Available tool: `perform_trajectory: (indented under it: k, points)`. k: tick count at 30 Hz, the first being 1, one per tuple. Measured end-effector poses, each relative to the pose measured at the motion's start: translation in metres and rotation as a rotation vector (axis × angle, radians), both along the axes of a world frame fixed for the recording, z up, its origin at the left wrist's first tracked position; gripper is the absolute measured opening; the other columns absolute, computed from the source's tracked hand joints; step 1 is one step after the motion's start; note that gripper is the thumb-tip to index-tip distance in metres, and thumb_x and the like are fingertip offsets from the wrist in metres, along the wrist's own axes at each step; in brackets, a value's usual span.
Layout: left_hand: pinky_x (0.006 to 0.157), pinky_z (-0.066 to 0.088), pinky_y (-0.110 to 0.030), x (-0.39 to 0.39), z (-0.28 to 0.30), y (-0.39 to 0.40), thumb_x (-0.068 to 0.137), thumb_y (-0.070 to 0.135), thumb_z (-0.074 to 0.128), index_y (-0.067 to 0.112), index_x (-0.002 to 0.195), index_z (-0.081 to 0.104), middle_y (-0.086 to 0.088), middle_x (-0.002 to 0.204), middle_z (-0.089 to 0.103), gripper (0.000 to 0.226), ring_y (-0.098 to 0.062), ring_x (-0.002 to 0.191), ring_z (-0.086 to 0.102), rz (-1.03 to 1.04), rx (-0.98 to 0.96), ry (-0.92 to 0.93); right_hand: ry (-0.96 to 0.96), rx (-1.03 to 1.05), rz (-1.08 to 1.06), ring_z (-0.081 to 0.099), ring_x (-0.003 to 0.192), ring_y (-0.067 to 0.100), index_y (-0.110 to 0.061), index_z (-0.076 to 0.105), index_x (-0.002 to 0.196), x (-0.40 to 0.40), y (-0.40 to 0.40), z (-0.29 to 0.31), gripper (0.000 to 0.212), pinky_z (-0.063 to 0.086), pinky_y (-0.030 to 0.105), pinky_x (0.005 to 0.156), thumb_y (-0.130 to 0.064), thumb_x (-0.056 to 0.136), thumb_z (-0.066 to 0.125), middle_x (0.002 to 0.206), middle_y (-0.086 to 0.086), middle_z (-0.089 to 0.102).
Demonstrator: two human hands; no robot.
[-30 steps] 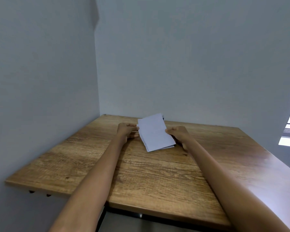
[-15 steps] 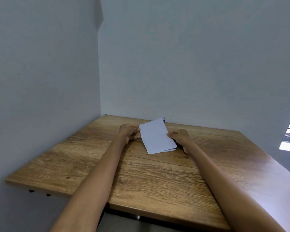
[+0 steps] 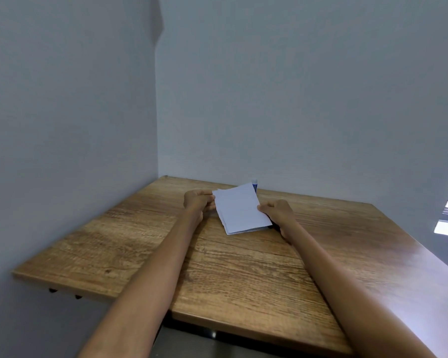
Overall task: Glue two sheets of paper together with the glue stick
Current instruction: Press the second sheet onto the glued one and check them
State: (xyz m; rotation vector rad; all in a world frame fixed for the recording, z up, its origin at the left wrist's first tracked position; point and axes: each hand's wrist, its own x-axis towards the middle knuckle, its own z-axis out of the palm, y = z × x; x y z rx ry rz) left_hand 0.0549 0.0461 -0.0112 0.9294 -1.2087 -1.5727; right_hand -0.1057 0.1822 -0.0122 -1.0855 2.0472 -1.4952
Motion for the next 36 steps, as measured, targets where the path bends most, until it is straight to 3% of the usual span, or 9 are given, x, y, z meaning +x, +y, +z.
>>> perform_trajectory:
  k: [3,8,12,14,19,28,32,36]
  points:
    - [0.042,0.053,-0.019,-0.0009,-0.0005,-0.0002,0.081,-0.012,0.061,-0.006,0.101,0.063,-0.012,0.074,0.064,0.020,-0.018,0.059,0.061,0.016,-0.024,0.000,0.031,0.004,0.002,0.043,0.070,0.019,-0.009,0.052,0.072,0.0018,0.0000,-0.0006,0.016,0.026,0.030,0.065,-0.013,0.084,0.062,0.073,0.011,0.049]
    - [0.044,0.054,-0.019,-0.0028,-0.0021,-0.0009,0.082,-0.012,0.061,-0.006,0.102,0.063,-0.012,0.076,0.065,0.021,-0.018,0.060,0.062,0.007,-0.038,-0.015,0.059,0.000,-0.024,0.037,0.056,0.013,-0.010,0.044,0.063,0.0020,-0.0017,-0.0017,0.028,0.022,0.029,0.053,-0.014,0.084,0.061,0.061,0.003,0.043]
    - [0.056,0.058,-0.024,-0.0043,-0.0038,-0.0018,0.083,-0.012,0.058,-0.008,0.105,0.064,-0.019,0.089,0.068,0.023,-0.021,0.064,0.065,-0.011,-0.058,-0.036,0.073,-0.009,-0.029,0.043,0.057,0.013,-0.005,0.058,0.072,0.0039,-0.0011,-0.0029,0.017,0.026,0.027,0.051,-0.014,0.086,0.061,0.068,0.007,0.052]
    - [0.057,0.058,-0.025,-0.0044,-0.0039,-0.0018,0.084,-0.012,0.057,-0.008,0.106,0.064,-0.021,0.093,0.069,0.024,-0.021,0.065,0.066,-0.010,-0.058,-0.038,0.074,-0.017,-0.036,0.045,0.062,0.015,0.005,0.061,0.074,0.0039,-0.0016,-0.0037,0.022,0.026,0.028,0.052,-0.014,0.085,0.061,0.072,0.010,0.053]
    - [0.060,0.058,-0.026,-0.0035,-0.0037,-0.0004,0.084,-0.012,0.057,-0.007,0.108,0.063,-0.020,0.093,0.068,0.025,-0.021,0.065,0.065,-0.019,-0.063,-0.042,0.122,-0.009,-0.043,0.043,0.057,0.014,-0.007,0.054,0.068,0.0056,-0.0022,-0.0034,0.020,0.024,0.029,0.051,-0.016,0.085,0.060,0.066,0.006,0.051]
    - [0.049,0.056,-0.023,-0.0035,-0.0027,0.0033,0.086,-0.011,0.055,0.001,0.096,0.066,-0.010,0.077,0.070,0.019,-0.019,0.061,0.067,-0.005,-0.048,-0.049,0.130,0.004,-0.055,0.041,0.053,0.013,-0.010,0.050,0.059,0.0096,-0.0046,-0.0038,0.027,0.023,0.029,0.050,-0.016,0.084,0.060,0.058,0.001,0.049]
    - [0.049,0.056,-0.022,-0.0028,-0.0016,0.0041,0.085,-0.011,0.056,-0.002,0.099,0.065,-0.013,0.081,0.070,0.019,-0.020,0.062,0.065,0.002,-0.047,-0.034,0.125,0.014,-0.071,0.039,0.051,0.011,-0.015,0.041,0.053,0.0078,-0.0038,-0.0027,0.038,0.022,0.029,0.049,-0.016,0.085,0.060,0.054,-0.001,0.045]
    - [0.049,0.054,-0.023,-0.0013,-0.0013,0.0046,0.083,-0.011,0.059,-0.001,0.099,0.064,-0.015,0.083,0.068,0.019,-0.019,0.062,0.064,0.003,-0.038,-0.032,0.134,0.011,-0.068,0.038,0.057,0.015,-0.012,0.043,0.059,0.0081,-0.0022,-0.0025,0.030,0.021,0.030,0.051,-0.015,0.084,0.059,0.061,0.005,0.044]
